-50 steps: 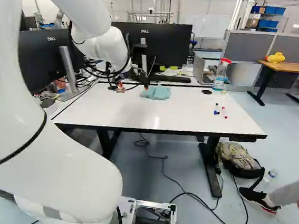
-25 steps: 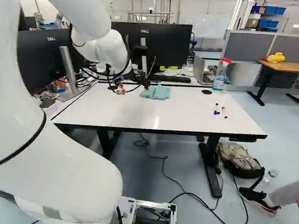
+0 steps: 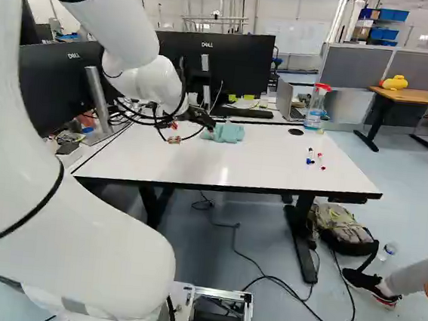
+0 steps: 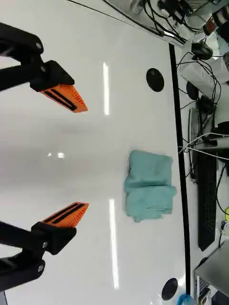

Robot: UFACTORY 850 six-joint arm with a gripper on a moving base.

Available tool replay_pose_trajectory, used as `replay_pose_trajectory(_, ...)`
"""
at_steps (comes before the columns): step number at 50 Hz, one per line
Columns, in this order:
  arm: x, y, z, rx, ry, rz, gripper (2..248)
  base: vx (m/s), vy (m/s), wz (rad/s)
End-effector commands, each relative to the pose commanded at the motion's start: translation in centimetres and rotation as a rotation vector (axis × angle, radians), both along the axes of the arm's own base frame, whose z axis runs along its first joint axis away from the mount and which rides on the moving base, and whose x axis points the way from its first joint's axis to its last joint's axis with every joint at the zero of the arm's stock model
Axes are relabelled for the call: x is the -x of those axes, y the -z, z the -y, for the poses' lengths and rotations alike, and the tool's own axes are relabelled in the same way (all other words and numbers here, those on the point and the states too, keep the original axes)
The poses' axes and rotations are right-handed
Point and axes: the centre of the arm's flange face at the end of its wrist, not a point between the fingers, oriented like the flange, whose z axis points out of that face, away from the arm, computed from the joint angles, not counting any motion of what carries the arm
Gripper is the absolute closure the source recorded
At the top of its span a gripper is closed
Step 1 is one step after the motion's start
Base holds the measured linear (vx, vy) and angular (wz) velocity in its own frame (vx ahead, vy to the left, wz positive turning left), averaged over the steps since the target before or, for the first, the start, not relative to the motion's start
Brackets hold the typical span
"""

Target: Clean the table with the green towel

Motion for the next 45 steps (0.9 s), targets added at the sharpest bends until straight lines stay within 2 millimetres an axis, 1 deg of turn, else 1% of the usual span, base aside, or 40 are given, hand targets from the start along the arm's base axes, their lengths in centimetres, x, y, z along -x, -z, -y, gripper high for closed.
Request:
replay_pose_trajectory(24,2.1,3.2,0.3,0.009,0.004,0.093,3,0.0,0.0,0.0)
replay_pose_trajectory(45,5.1,6.7,0.7,0.018,0.006,0.201,3,0.0,0.0,0.0)
